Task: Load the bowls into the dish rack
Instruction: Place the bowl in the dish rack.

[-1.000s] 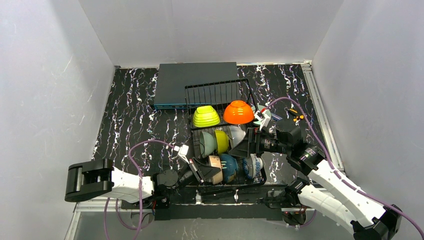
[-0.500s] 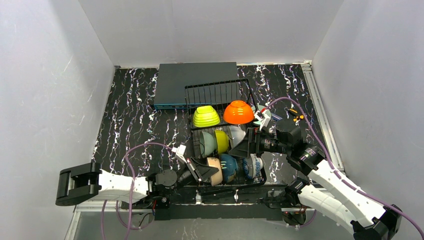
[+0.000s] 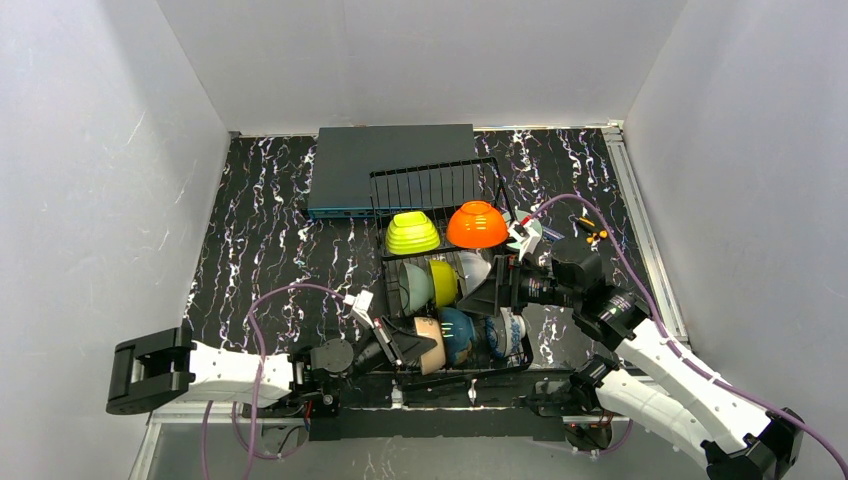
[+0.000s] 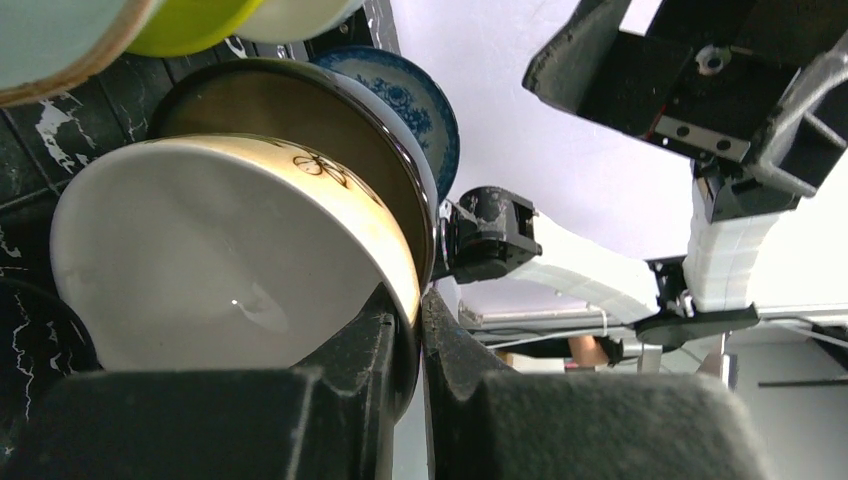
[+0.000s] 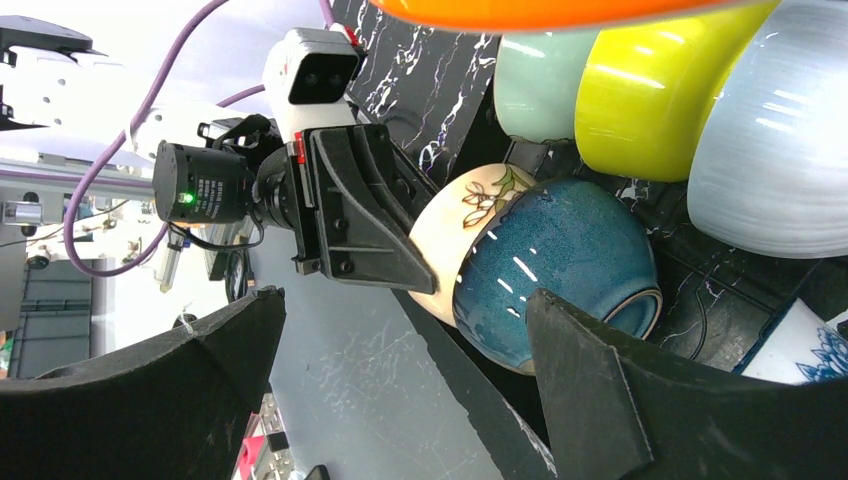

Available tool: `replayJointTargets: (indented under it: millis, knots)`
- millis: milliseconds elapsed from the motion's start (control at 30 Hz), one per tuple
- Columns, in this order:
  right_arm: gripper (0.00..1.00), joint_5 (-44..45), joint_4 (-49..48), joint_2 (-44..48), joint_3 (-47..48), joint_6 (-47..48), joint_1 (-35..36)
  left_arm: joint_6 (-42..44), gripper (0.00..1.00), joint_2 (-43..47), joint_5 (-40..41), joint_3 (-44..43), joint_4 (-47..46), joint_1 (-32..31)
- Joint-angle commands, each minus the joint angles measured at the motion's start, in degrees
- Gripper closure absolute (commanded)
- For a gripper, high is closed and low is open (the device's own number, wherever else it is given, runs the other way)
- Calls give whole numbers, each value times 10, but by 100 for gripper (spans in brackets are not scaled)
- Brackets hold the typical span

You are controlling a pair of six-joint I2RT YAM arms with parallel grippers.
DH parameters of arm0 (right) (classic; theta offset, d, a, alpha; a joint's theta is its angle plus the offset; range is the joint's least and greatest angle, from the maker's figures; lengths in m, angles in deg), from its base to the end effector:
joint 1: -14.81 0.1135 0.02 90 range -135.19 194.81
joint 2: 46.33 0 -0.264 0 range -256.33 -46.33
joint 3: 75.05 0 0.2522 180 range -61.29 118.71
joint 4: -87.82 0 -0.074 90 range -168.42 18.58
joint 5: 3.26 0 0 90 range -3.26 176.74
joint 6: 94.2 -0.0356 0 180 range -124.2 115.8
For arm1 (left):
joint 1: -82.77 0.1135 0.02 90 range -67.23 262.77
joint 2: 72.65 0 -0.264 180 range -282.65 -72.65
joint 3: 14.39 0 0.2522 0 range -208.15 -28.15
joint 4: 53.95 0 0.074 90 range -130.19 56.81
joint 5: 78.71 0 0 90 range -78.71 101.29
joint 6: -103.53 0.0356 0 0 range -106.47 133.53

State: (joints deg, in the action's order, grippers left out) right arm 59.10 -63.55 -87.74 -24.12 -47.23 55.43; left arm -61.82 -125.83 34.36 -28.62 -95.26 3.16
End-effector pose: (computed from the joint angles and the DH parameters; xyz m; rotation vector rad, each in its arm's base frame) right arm 0.1186 0.1235 0.2953 -0.3251 2.1179 1.3888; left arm 0.0434 -0.1594 0.1707 -0.3176 1.8244 -1.7625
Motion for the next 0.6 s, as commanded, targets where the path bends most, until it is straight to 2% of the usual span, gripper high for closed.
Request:
replayJointTargets:
  millis: [0, 367, 567]
  knots:
    - [2, -11, -33, -6, 10, 11, 0, 55, 100, 28, -26, 39, -15, -1]
    - [3, -13, -33, -11, 13, 15, 0, -15, 100, -11, 11, 62, -6, -1]
    - [2, -9, -25, -10, 16, 19, 0, -20, 71, 5, 20, 62, 20, -1]
